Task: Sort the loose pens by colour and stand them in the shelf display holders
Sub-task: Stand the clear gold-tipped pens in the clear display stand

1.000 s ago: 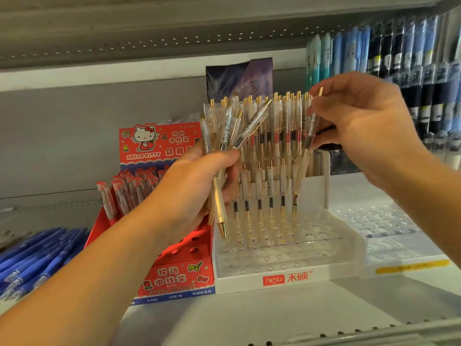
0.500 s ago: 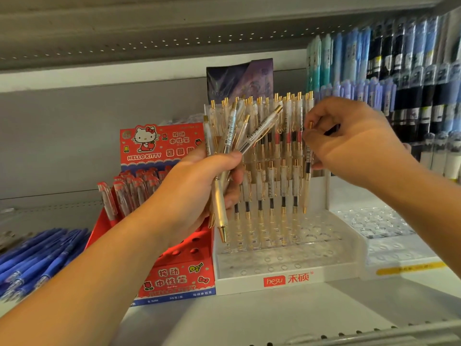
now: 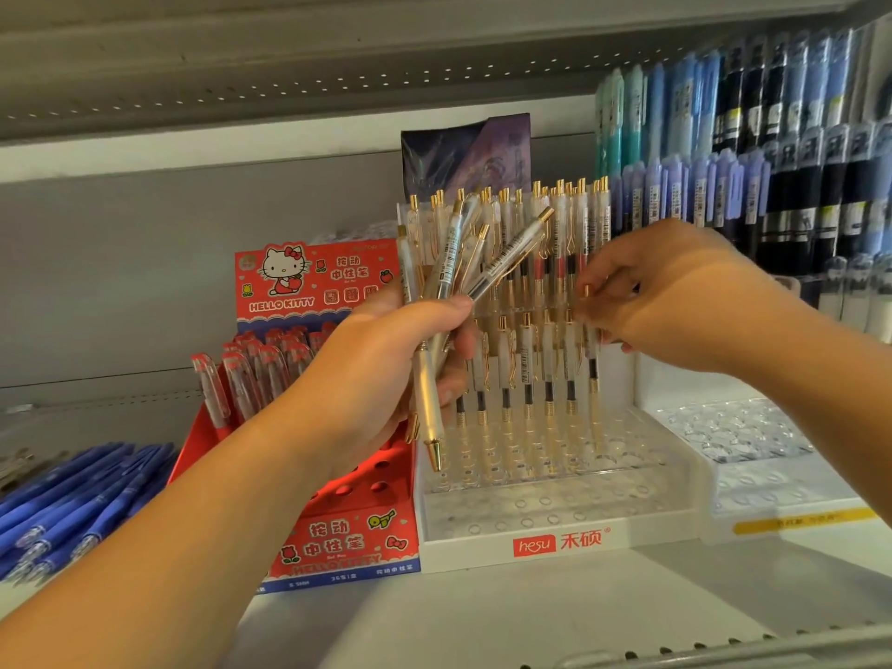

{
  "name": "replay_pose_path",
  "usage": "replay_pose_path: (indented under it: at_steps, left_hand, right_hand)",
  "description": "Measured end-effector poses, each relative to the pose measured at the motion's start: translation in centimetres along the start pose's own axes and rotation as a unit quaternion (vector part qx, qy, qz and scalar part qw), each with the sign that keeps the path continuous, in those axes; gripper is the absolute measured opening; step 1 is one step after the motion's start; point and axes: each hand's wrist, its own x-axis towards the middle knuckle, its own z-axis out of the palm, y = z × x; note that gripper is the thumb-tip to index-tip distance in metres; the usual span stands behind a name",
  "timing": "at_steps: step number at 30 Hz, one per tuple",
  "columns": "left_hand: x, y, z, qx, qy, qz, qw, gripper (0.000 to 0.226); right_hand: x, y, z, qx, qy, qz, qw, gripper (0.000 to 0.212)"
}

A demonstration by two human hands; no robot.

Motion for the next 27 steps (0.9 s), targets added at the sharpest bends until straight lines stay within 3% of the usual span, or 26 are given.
replay_pose_path:
  at_steps: [9,14,17,20,23,27]
  left_hand:
    - [-0.1,0.2,0.1,-0.01,-0.01,-0.002,1.0,0.005]
    - [-0.2,0.2,0.2,-0.005,-0.021,0.006,1.0,0.003]
    - [-0.1,0.1,0.2,0.007,-0.023,0.014,1.0,0.004]
    - [-0.1,-0.1,0.2,0.039,-0.03,0.022,0.999,0.005]
    - [-0.1,-0.3,0.1,0.059,-0.037,0.012,0.998,0.008]
    - [-0.2,-0.2,0.1,0.077,-0.052,0.0,0.996,0.013]
  right_hand:
    - [-0.3,0.0,-0.7,-0.042,-0.089,0.043,0.994,0.016]
    - [-0.4,0.2,-0.6,-0.105,-0.082,0.028,0.991,0.031]
    - [-0.4,0.2,-0.3,-0.128,-0.033,0.016,0.991,0.042]
    - [-0.8,0.2,-0.4,0.096,0.009,-0.048,0.994,0.041]
    - [-1.3,0.0,-0.2,0.322,-0.055,-0.097,0.94,0.051]
    - [-1.1,0.2,0.5,0.427,-0.095,-0.091,0.895,0.037]
